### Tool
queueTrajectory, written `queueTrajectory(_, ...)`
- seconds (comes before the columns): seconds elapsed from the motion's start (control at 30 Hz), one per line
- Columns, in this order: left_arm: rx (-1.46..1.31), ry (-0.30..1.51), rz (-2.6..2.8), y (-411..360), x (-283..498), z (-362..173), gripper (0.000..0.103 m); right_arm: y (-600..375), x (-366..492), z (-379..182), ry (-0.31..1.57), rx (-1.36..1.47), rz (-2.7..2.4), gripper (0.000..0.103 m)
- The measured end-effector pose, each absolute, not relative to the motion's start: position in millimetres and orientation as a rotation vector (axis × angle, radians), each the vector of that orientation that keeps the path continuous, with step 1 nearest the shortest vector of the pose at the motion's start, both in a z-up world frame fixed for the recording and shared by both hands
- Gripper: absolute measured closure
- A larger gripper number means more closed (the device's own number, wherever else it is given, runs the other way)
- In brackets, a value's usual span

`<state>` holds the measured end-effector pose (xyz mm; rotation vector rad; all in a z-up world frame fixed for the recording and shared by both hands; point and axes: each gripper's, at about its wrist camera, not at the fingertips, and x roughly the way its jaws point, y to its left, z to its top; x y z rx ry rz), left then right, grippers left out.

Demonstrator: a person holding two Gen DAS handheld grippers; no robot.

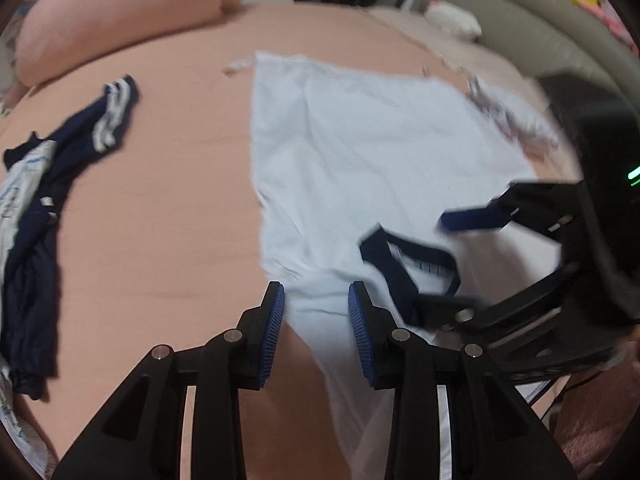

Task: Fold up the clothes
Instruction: 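Press the navy-trimmed sleeve flat onto the folded shirt with the right gripper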

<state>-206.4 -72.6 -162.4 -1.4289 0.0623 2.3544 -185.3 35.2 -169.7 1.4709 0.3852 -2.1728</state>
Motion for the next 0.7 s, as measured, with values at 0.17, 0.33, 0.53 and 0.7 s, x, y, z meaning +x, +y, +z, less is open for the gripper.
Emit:
queueTrajectory(0.17, -1.441, 0.067, 2.322, -79, -207, -164, 0.068, 30, -217, -181, 0.320, 1.501, -2.127, 0.026)
queueTrajectory(0.33, -1.477, 0.080, 2.285, -71, -212, -175, 0.068, 39, -244, -180, 0.052, 1.495, -2.105, 0.021)
queueTrajectory(0.53, -1.463, -0.044, 2.292, -83, -216, -172, 0.067, 60, -259, -179, -0.276, 1.488, -2.156, 0.022)
queueTrajectory(0.7, -1.361, -0.192, 2.427, -104, -219, -154, 0.068, 70, -245, -154, -0.273, 1.411, -2.313, 0.022)
